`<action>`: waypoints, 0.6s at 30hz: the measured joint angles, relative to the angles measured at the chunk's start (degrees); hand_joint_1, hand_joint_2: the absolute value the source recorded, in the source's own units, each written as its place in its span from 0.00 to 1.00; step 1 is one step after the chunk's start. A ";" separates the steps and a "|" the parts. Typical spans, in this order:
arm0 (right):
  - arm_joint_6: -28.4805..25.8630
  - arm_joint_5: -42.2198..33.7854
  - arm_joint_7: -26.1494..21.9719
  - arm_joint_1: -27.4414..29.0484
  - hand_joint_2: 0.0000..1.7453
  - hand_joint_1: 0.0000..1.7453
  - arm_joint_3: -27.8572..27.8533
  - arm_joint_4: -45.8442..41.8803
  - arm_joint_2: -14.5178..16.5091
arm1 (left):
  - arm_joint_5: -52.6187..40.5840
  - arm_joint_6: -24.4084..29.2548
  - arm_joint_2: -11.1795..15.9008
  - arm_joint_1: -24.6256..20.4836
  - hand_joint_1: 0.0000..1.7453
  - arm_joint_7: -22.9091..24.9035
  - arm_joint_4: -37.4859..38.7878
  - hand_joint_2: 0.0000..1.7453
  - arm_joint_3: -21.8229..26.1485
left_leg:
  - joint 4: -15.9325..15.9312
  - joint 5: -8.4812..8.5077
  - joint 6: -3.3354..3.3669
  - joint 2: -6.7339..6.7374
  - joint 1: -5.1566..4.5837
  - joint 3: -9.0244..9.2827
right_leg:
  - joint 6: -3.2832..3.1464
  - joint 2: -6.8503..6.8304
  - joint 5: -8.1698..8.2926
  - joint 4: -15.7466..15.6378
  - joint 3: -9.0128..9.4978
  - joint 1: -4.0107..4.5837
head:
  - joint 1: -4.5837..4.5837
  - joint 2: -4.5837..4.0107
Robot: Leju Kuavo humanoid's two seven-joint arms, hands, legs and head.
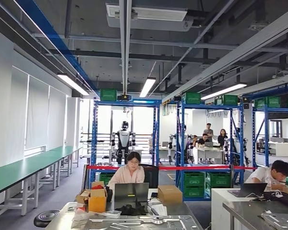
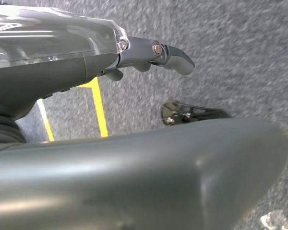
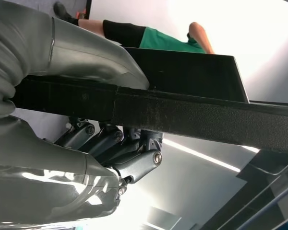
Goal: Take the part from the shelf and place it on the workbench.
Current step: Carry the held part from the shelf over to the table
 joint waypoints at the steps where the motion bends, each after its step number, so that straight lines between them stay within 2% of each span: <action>1: 0.12 -0.25 0.06 -0.05 1.00 1.00 -0.10 0.11 0.03 | -0.10 0.01 0.00 0.03 0.00 0.01 0.00 1.00 0.00 | -1.81 0.35 0.15 -0.31 0.04 0.88 | 0.39 0.24 -0.33 0.44 -0.14 -0.02 | -0.01 0.00; 2: 0.25 -0.52 0.13 -0.07 1.00 1.00 -0.21 0.26 0.06 | -0.20 0.00 0.00 0.09 0.00 0.03 0.00 1.00 0.00 | -2.40 0.03 0.50 -0.54 -0.07 1.24 | 0.70 0.49 -0.53 0.71 -0.30 -0.03 | -0.02 0.00; 4: 0.40 -0.82 0.26 -0.06 1.00 1.00 -0.43 0.54 0.10 | -0.33 0.01 0.01 0.11 0.00 0.05 0.00 1.00 0.00 | -2.51 -0.25 1.44 -0.14 -0.33 1.39 | 1.04 0.86 -0.73 0.84 -0.38 -0.19 | -0.07 0.00; 6: 0.27 -0.33 0.29 -0.14 1.00 1.00 -0.69 0.70 0.10 | -0.39 0.00 0.01 -0.04 0.00 0.02 0.00 1.00 0.00 | -2.60 -0.46 2.23 0.21 -0.35 1.71 | 1.43 0.68 -1.85 2.55 -1.02 -0.37 | -0.07 0.00; 7: 0.13 0.01 0.30 -0.20 1.00 1.00 -0.82 0.75 0.10 | -0.41 -0.01 0.01 -0.13 0.00 0.00 0.00 1.00 0.00 | -2.66 -0.58 2.58 0.35 -0.32 1.90 | 1.66 0.49 -3.12 5.15 -2.24 -0.41 | -0.07 0.00; 9: -0.06 0.43 0.32 -0.26 1.00 1.00 -0.93 0.94 0.10 | -0.46 -0.01 0.01 -0.19 0.00 -0.01 0.00 1.00 0.00 | -2.65 -0.90 3.05 0.54 -0.46 2.20 | 1.93 0.17 -6.05 13.00 -6.41 -0.44 | -0.07 0.00; 10: -0.09 0.48 0.34 -0.22 1.00 1.00 -0.95 1.08 0.10 | -0.49 -0.02 0.01 -0.19 0.00 -0.01 0.00 1.00 0.00 | -2.65 -1.06 3.18 0.60 -0.55 2.36 | 1.95 0.10 -6.82 16.36 -8.48 -0.44 | -0.07 0.00; 11: -0.10 0.50 0.35 -0.21 1.00 1.00 -0.95 1.19 0.10 | -0.55 -0.03 0.01 -0.17 0.00 -0.01 0.00 1.00 0.00 | -2.65 -1.24 3.27 0.62 -0.67 2.57 | 1.85 0.06 -6.49 17.86 -9.75 -0.41 | -0.07 0.00; 12: -0.10 0.51 0.36 -0.21 1.00 1.00 -0.95 1.27 0.10 | -0.59 -0.04 0.01 -0.15 0.00 -0.01 0.00 1.00 0.00 | -2.65 -1.44 3.31 0.59 -0.78 2.84 | 1.61 0.05 -5.11 17.21 -10.00 -0.35 | -0.07 0.00; 14: -0.10 0.51 0.36 -0.27 1.00 1.00 -0.95 1.32 0.10 | -0.67 -0.07 -0.07 -0.14 0.00 -0.01 0.00 1.00 0.00 | -2.72 -1.93 3.29 0.52 -0.95 3.58 | 0.63 0.02 -0.33 10.20 -7.66 0.08 | -0.07 0.00; 15: -0.10 0.52 0.37 -0.31 1.00 1.00 -0.95 1.32 0.10 | -0.70 -0.07 -0.15 -0.15 0.00 -0.02 0.01 1.00 0.00 | -2.79 -2.16 3.18 0.48 -1.03 3.88 | 0.07 -0.04 1.37 6.63 -6.19 0.36 | -0.07 0.00; 16: -0.10 0.52 0.36 -0.37 1.00 1.00 -0.95 1.32 0.11 | -0.73 -0.06 -0.23 -0.15 0.00 -0.03 0.01 1.00 0.00 | -2.88 -2.34 3.00 0.47 -1.02 4.06 | -0.42 -0.09 2.31 3.85 -5.04 0.67 | -0.07 0.01; 18: -0.11 0.57 0.31 -0.42 1.00 1.00 -0.93 1.32 0.12 | -0.81 -0.05 -0.33 -0.15 0.00 -0.06 0.02 1.00 0.00 | -3.18 -2.57 2.47 0.53 -0.97 4.21 | -0.94 -0.10 2.05 2.22 -4.29 1.01 | -0.07 0.01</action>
